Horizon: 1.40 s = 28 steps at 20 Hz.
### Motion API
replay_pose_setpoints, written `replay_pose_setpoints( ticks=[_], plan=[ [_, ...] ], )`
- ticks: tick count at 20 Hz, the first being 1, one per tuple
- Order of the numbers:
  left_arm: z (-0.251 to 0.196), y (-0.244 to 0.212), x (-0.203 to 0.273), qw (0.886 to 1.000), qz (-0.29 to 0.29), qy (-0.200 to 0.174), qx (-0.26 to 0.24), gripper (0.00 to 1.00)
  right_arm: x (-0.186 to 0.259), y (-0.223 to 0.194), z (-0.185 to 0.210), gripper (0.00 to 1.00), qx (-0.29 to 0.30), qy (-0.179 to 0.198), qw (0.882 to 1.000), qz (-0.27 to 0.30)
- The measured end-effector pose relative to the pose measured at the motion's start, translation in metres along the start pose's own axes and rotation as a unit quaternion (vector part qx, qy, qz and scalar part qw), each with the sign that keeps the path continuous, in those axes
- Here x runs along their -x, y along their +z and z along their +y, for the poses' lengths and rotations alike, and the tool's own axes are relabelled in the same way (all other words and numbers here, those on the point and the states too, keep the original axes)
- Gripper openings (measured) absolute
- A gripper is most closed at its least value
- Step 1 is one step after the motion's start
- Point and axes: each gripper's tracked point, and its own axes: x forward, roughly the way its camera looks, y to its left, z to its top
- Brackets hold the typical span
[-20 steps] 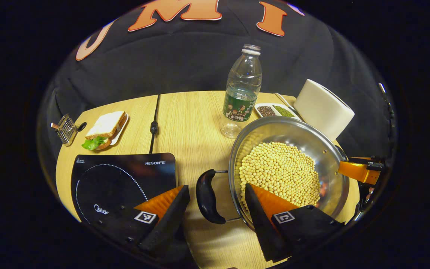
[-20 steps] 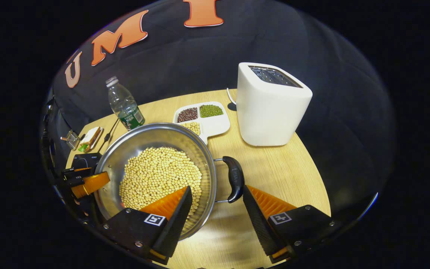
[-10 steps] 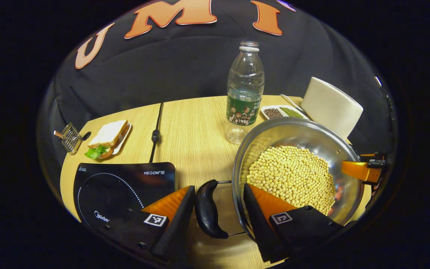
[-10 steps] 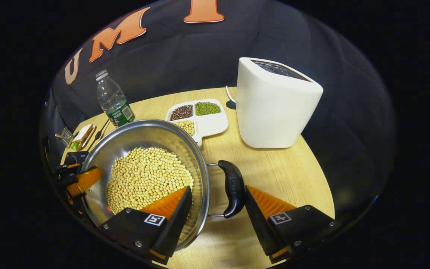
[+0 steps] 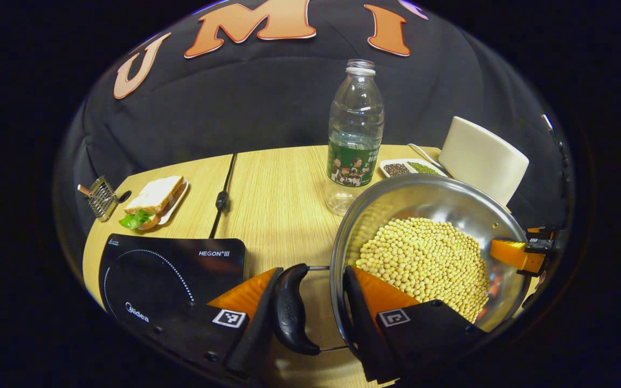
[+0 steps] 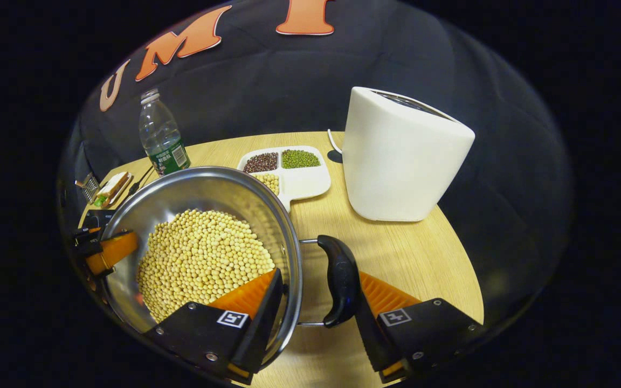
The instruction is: First push the handle of the pot to place it horizontally, then grasp the pot with both hands and set it on the induction cooktop.
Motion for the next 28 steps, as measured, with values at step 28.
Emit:
replay_pose_setpoints(
  ticks=[28],
  plan=[
    [0.106, 0.046, 0.14, 0.995, -0.093, 0.04, 0.007, 0.73, 0.129, 0.057, 0.095, 0.66, 0.009, 0.029, 0.991, -0.132]
  ],
)
